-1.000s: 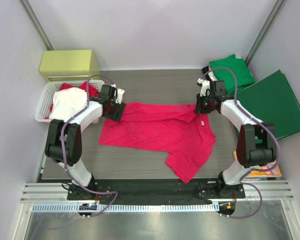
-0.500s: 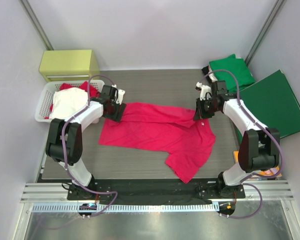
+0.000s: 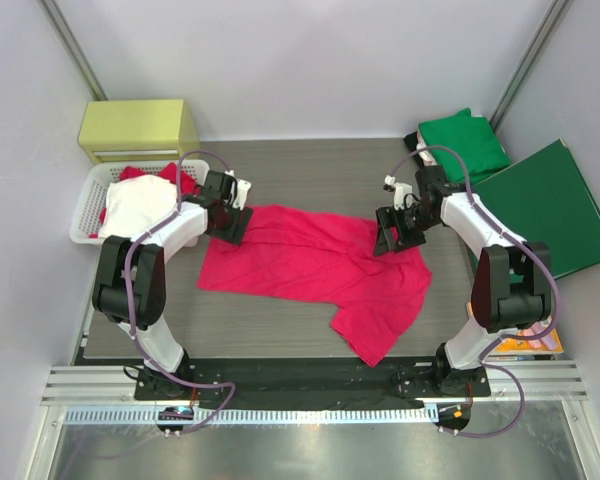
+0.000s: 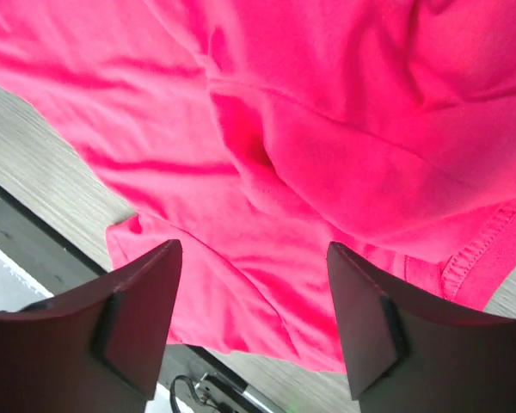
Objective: Fold and stack the t-shirts
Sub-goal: Fold the flattened tshirt in 1/3 of the way
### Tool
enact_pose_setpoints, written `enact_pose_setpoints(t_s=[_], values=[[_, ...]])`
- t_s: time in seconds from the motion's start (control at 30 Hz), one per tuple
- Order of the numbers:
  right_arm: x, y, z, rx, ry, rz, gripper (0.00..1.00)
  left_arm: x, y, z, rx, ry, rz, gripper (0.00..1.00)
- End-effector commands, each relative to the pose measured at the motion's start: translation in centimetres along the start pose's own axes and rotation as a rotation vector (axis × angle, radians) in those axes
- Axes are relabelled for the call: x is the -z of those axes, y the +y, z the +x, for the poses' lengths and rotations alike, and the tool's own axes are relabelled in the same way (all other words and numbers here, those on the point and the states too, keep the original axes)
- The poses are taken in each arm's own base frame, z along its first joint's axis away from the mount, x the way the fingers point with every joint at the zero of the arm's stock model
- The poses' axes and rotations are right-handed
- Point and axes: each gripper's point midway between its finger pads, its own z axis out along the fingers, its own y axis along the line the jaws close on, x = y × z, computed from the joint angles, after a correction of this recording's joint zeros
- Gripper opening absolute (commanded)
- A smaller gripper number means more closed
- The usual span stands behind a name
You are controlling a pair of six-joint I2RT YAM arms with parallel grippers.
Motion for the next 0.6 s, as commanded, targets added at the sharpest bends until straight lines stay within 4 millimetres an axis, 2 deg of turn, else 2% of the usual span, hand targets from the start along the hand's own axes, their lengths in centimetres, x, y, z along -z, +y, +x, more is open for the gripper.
enact_pose_setpoints(t_s=[0.0,0.13,0.23,0.33,0.57], values=[[0.9,0.8,-0.3,0.037,-0.016,-0.014,0.76,0.8,0.8,-1.3,-0.017,-0.041,-0.029,0.66],[1.7,0.7,-0.5,0.058,-0.034,0.016,0.77,0.9,0.7,-1.3,-0.019,-0.04,-0.026,0.66],[1.6,1.0,0.3,0.05,-0.012,0.005,0.73,0.9,0.7,-1.4,-0.017,-0.041,-0.027,0.66],[0.9,1.1,1.1,0.045,0.004,-0.011,0.7,0.8,0.6,-1.5,-0.014,-0.04,-0.024,0.66],[-2.2,2.1,2.7,0.069,0.068,-0.024,0.62,0.7,0.6,-1.4,-0.014,-0.037,-0.027,0.66]])
